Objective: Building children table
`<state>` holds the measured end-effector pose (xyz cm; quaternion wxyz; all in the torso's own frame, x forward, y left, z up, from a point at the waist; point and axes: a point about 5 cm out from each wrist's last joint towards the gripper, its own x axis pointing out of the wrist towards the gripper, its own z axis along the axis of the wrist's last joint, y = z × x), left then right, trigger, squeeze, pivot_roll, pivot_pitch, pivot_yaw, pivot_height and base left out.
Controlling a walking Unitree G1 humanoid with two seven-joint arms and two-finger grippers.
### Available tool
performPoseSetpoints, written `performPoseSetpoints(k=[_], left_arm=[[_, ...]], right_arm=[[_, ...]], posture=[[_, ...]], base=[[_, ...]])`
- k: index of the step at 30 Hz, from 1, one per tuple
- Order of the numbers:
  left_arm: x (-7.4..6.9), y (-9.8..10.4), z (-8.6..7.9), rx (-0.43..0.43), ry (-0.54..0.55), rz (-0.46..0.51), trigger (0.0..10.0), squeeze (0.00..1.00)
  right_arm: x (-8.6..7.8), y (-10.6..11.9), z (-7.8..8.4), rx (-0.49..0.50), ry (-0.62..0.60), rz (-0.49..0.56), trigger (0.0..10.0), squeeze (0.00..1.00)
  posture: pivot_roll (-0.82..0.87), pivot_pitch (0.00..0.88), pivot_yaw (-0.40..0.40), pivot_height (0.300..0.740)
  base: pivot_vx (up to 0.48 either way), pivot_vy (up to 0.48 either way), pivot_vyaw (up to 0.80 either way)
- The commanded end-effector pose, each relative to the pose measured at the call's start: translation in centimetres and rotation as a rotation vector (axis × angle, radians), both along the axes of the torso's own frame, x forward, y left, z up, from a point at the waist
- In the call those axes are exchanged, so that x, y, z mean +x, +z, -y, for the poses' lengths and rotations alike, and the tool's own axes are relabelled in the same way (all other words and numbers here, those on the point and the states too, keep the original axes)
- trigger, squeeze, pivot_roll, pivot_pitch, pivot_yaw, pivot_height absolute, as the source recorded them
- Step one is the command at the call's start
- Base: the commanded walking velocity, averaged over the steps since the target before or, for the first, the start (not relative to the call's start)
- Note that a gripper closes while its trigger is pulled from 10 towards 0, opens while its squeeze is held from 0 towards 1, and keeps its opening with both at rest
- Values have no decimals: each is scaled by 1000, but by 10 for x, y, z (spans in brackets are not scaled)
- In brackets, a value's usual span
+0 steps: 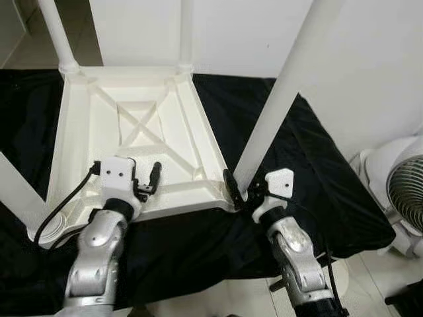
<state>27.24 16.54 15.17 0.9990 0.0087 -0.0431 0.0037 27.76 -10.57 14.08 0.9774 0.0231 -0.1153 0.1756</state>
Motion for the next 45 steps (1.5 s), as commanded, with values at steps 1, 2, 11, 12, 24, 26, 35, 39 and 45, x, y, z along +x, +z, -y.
performPoseSetpoints(k=[1, 2, 11, 12, 24, 26, 35, 39, 45], left_arm=[[1, -2, -2, 0, 37, -18, 10000, 0], [2, -1, -5, -23, 69, -21, 10000, 0], [6, 13, -9, -81, 203, 6, 10000, 0], [6, 13, -9, -81, 203, 6, 10000, 0], [9, 20, -10, -38, 230, 23, 10000, 0], [9, 19, -8, -35, 230, 17, 10000, 0], [9, 16, -6, -33, 233, 2, 10000, 0], [10, 16, -7, -31, 236, 2, 10000, 0], [5, 11, -16, 3, 243, -13, 10000, 0]], right_arm=[[1, -4, 4, -7, -21, -21, 10000, 0], [2, -2, 2, -11, -21, -20, 10000, 0], [10, 22, -7, -15, -15, 35, 10000, 0], [10, 22, -7, -15, -15, 35, 10000, 0], [19, 76, -8, -7, -27, 203, 10000, 0], [19, 81, -9, -5, -23, 222, 10000, 0], [18, 95, -11, -9, -13, 260, 10000, 0], [18, 96, -11, -15, -10, 254, 10000, 0], [19, 93, -11, -36, 1, 245, 10000, 0]], posture=[[151, 26, -104, 740], [151, 30, -100, 740], [168, 47, -96, 740], [168, 47, -96, 740], [157, 47, -88, 740], [157, 46, -88, 740], [157, 38, -89, 740], [157, 36, -89, 740], [160, 30, -88, 740]], base=[[0, 0, 0], [0, 0, 0], [0, 0, 0], [0, 0, 0], [0, 0, 0], [0, 0, 0], [0, 0, 0], [0, 0, 0], [0, 0, 0]])
